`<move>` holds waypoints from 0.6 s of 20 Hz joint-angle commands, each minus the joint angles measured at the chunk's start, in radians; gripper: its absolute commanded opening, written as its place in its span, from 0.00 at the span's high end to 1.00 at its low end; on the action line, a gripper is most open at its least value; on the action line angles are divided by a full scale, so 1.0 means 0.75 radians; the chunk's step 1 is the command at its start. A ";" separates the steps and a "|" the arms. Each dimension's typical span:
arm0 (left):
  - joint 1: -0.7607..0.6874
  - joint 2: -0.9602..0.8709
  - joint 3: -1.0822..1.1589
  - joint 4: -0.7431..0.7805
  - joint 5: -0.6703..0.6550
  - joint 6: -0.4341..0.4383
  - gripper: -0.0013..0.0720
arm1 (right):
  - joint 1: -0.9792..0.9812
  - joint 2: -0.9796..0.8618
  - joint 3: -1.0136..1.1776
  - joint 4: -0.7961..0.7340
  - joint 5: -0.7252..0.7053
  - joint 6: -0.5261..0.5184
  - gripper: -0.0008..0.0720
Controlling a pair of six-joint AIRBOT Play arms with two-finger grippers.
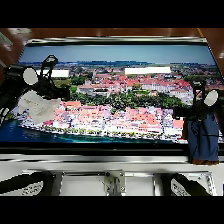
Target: Fold the shirts.
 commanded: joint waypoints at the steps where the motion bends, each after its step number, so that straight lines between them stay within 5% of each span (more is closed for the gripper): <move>1: -0.002 -0.002 -0.001 -0.001 0.017 0.000 0.19 | 0.001 0.001 -0.001 0.026 -0.001 0.005 0.05; 10: 0.001 -0.048 -0.001 -0.009 0.300 0.007 0.19 | 0.001 0.000 -0.001 0.280 0.104 0.021 0.05; 12: 0.011 -0.065 -0.001 0.110 0.279 0.098 0.18 | 0.001 0.000 -0.001 0.323 0.104 0.054 0.05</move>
